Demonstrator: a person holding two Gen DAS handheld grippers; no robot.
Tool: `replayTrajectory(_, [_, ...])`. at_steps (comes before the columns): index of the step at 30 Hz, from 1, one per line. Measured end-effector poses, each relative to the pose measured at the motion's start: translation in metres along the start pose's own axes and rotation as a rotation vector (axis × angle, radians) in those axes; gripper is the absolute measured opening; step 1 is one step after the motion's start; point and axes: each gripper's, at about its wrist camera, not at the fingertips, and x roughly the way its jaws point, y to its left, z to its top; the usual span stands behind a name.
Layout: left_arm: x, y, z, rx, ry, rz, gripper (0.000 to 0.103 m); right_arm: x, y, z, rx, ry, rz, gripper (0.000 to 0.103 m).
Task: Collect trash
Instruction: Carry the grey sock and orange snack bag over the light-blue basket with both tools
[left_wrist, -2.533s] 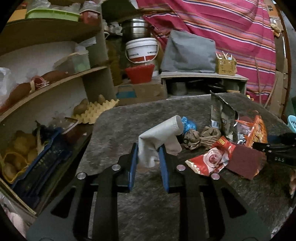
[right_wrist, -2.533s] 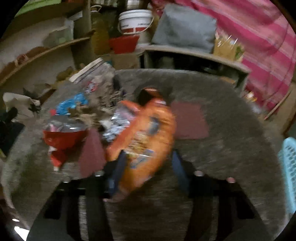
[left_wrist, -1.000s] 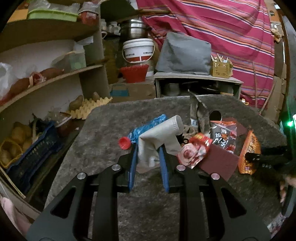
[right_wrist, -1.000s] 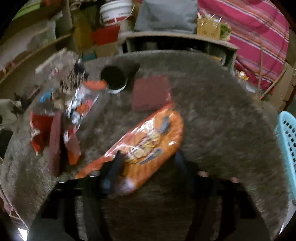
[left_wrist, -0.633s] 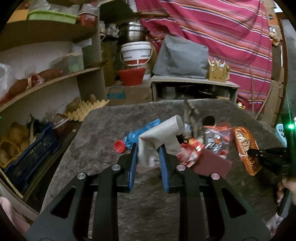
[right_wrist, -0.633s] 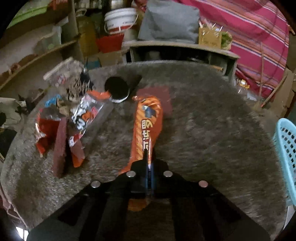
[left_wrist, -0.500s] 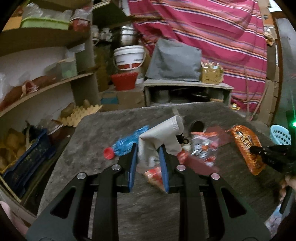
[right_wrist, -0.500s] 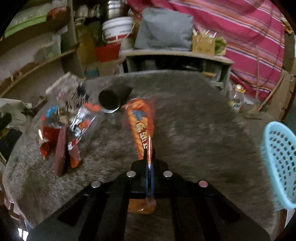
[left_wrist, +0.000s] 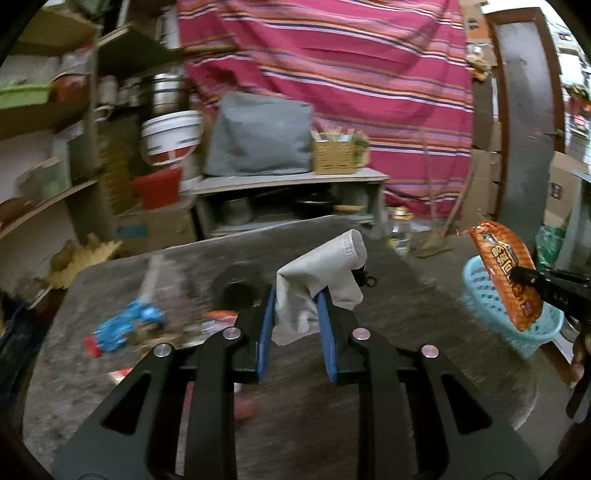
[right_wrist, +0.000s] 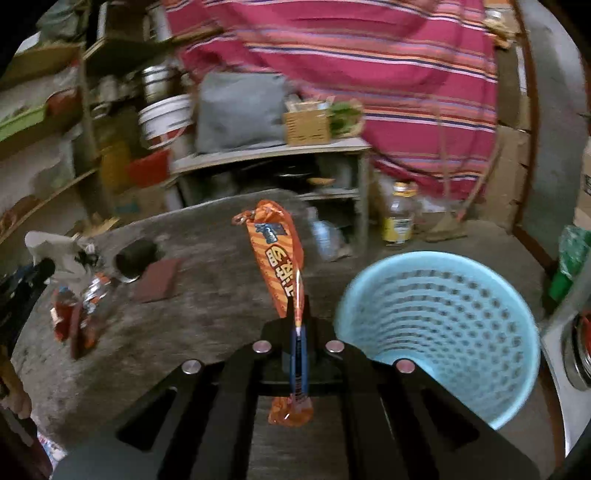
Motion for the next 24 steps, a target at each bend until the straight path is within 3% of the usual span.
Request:
replayTrajectory(16, [0.061,-0.179,0.019,0.082,0.028,-0.22,0.022,-0.002,-0.134,0.002,0.118,-0.002,-0.146,0.002])
replayTrajectory(24, [0.093,-0.233,0.02,0.09,0.075,-0.279,0.026,-0.007,-0.157,0.003,0.133,-0.002,-0.2,0.001])
